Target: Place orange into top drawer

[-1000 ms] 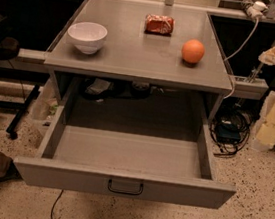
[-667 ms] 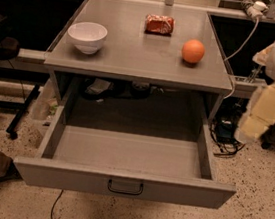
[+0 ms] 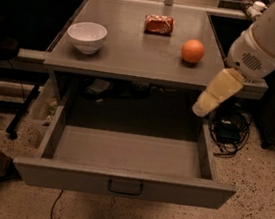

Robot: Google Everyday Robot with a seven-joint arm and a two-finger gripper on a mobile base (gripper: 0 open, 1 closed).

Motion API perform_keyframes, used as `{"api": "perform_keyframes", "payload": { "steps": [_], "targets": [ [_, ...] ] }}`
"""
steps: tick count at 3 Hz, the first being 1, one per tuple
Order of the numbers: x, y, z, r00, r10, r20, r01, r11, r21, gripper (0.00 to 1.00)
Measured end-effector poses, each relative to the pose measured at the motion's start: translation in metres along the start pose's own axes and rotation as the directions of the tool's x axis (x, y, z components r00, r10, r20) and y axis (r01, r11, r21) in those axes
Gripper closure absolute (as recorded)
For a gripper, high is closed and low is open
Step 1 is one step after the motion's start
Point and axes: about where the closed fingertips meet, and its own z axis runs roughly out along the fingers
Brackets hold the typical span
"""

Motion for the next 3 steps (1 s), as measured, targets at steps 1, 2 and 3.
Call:
{"api": "perform_keyframes", "payload": {
  "steps": [1, 2, 3],
  "targets": [
    [-0.021, -0.034, 0.028, 0.994, 0.103, 0.031, -0.105, 0.9928, 0.058, 0.00],
    [-0.010, -0.070, 0.052, 0.985, 0.171, 0.027, -0.173, 0.9786, 0.112, 0.00],
    [0.010, -0.097, 0.066, 0.969, 0.246, 0.035, -0.248, 0.9580, 0.143, 0.00]
  ]
}}
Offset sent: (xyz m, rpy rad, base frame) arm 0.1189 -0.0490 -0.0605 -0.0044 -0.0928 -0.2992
